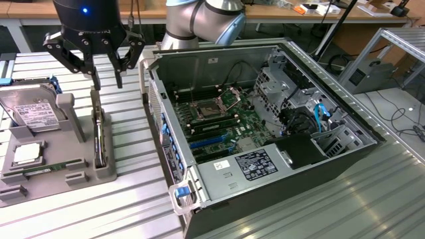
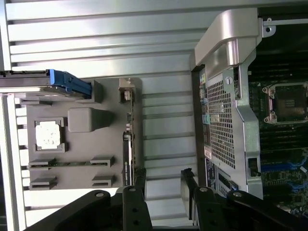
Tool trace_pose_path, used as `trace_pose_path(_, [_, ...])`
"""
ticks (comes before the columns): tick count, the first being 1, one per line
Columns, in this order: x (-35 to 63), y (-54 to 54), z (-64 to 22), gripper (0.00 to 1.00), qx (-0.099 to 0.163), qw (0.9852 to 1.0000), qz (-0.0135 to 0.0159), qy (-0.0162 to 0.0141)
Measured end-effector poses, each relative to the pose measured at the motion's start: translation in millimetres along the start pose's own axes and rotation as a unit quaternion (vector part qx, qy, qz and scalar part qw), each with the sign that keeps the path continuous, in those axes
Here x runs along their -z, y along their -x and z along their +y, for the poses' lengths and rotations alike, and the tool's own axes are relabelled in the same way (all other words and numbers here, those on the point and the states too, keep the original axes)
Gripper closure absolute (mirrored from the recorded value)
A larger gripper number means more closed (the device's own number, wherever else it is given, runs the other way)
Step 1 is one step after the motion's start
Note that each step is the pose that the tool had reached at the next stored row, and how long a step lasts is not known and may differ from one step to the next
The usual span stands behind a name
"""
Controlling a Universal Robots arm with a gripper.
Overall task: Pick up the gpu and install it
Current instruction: 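Pick up the gpu and move the gpu toward the slot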
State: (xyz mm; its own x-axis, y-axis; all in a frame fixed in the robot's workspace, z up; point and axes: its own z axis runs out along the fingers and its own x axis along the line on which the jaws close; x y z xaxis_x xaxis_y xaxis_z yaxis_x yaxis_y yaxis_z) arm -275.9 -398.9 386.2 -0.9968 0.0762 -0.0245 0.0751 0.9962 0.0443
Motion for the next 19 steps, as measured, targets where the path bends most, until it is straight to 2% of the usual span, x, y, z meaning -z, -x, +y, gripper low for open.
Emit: trace_pose_path(19, [-3.8, -3.3, -0.4, 0.58, 0.000, 1.0000, 0.0000, 0.0000])
